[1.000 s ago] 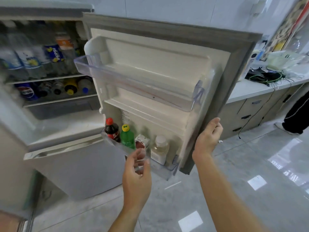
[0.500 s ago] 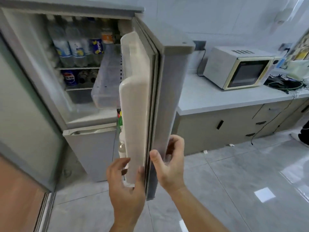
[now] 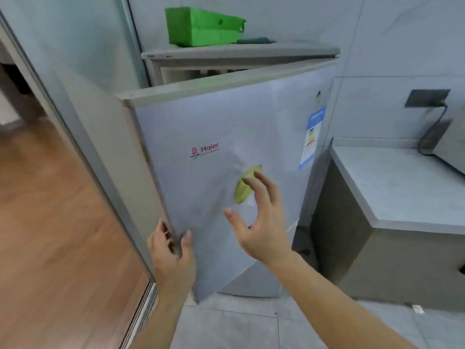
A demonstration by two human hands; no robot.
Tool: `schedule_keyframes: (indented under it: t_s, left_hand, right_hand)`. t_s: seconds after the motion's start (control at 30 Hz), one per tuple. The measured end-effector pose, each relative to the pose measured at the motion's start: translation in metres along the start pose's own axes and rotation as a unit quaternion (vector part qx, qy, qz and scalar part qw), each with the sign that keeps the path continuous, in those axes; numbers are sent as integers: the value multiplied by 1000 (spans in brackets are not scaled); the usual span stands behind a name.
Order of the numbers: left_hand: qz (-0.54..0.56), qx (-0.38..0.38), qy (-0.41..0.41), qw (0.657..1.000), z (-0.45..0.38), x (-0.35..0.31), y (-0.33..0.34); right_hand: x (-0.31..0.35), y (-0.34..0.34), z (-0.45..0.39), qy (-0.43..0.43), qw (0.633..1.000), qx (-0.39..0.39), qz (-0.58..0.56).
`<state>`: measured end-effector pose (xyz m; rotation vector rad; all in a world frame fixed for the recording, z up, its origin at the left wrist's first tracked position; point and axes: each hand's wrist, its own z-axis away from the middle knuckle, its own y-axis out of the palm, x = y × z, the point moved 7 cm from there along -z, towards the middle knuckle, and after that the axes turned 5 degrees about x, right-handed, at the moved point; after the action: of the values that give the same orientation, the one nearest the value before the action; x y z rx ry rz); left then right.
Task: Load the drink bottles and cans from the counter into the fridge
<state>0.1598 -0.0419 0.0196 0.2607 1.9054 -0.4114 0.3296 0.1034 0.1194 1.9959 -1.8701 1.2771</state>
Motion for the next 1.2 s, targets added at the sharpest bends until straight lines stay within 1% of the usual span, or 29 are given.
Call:
schedule_keyframes:
  t_s: [0.17, 0.3, 0.37, 0.43, 0.53, 0.57, 0.6, 0.67, 0.73, 0.83, 0.97, 1.1, 1.2]
  left_hand:
    - [-37, -1, 5, 999, -81, 11, 2]
    - [-85, 38, -34, 995, -135, 20, 11]
    - [-132, 48, -62, 988, -158, 23, 16]
    - [-172, 21, -61, 983, -172, 16, 21]
    - [-155, -23, 1, 988, -185, -9, 34]
    - [-152, -15, 22, 988, -191, -15, 42]
    - [-157, 11, 41, 987, -198, -20, 53]
    - [-178, 92, 77, 977, -212, -26, 81]
    - [-204, 175, 108, 957, -224, -27, 110]
    - [-227, 262, 101, 932, -244, -21, 139]
    - [-218, 291, 82, 928, -259, -13, 153]
    - [-205, 308, 94, 925, -252, -3, 155]
    - [-206, 310, 50, 927, -244, 20, 138]
  right_hand:
    - [-19, 32, -53, -64, 995, 36, 69]
    - [-38, 57, -93, -48, 986, 84, 138]
    - [-43, 67, -113, -37, 982, 88, 161]
    - [-46, 75, -131, -33, 976, 87, 198]
    - [-53, 86, -152, -23, 959, 91, 267]
    - [-55, 90, -158, -19, 954, 93, 285]
    - [-58, 93, -164, -17, 949, 94, 301]
    - [-63, 99, -175, -8, 937, 103, 334]
    - [-72, 101, -186, 17, 923, 119, 365]
    - [-85, 100, -201, 49, 906, 141, 397]
    - [-92, 100, -209, 53, 908, 143, 391]
    - [-99, 103, -204, 67, 903, 167, 390]
    - [-98, 104, -196, 87, 918, 185, 340]
